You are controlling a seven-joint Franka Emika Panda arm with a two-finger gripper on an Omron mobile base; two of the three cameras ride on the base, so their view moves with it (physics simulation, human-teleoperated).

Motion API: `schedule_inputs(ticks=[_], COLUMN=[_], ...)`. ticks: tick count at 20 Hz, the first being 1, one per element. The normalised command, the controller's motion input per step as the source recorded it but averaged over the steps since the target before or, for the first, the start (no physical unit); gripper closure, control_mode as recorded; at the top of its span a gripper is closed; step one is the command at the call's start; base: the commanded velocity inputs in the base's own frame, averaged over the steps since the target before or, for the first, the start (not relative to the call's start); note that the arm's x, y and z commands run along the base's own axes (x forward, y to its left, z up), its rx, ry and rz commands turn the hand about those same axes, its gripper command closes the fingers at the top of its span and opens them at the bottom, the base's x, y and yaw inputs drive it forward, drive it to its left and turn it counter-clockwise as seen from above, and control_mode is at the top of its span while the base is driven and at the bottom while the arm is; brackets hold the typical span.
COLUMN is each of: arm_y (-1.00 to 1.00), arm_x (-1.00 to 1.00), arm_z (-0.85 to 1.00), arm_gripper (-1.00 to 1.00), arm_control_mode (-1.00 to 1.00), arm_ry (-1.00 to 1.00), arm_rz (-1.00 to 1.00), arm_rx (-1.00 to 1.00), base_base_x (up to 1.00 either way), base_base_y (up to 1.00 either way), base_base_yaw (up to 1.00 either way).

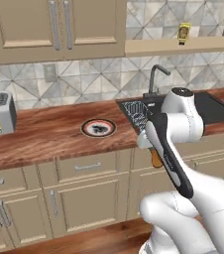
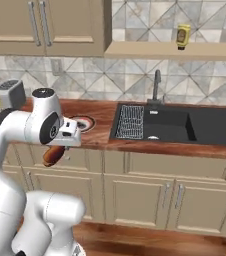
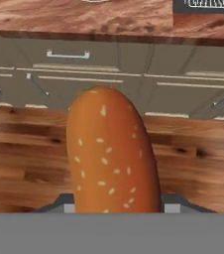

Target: Move the hot dog bun to the plate on the dining table and place the condiment next to that plate. Then navigate to the fridge and take the sausage and place it on the plate as well.

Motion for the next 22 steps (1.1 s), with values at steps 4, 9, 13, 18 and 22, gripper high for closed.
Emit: schedule_inputs(ticks=[4,9,13,18,22], arm_y=[0.00,0.00,0.00,0.00,0.00], arm_x=[0.00,0.00,0.00,0.00,0.00], arm_z=[0.00,0.00,0.00,0.00,0.00], arm_gripper=[1.00,1.00,1.00,1.00,1.00], arm_control_mode=[1.00,1.00,1.00,1.00,1.00], arm_ry=[0.00,0.00,0.00,0.00,0.00], arm_rz=[0.00,0.00,0.00,0.00,0.00], arm_rx=[0.00,0.00,0.00,0.00,0.00], base_base_x=[-0.49,-0.21,-0.18,-0.24,-0.22], base_base_y=[-0.04,-0.06,-0.21,-0.38,-0.72], base_base_yaw=[-0.77,-0.87,-0.84,-0.78,-0.67])
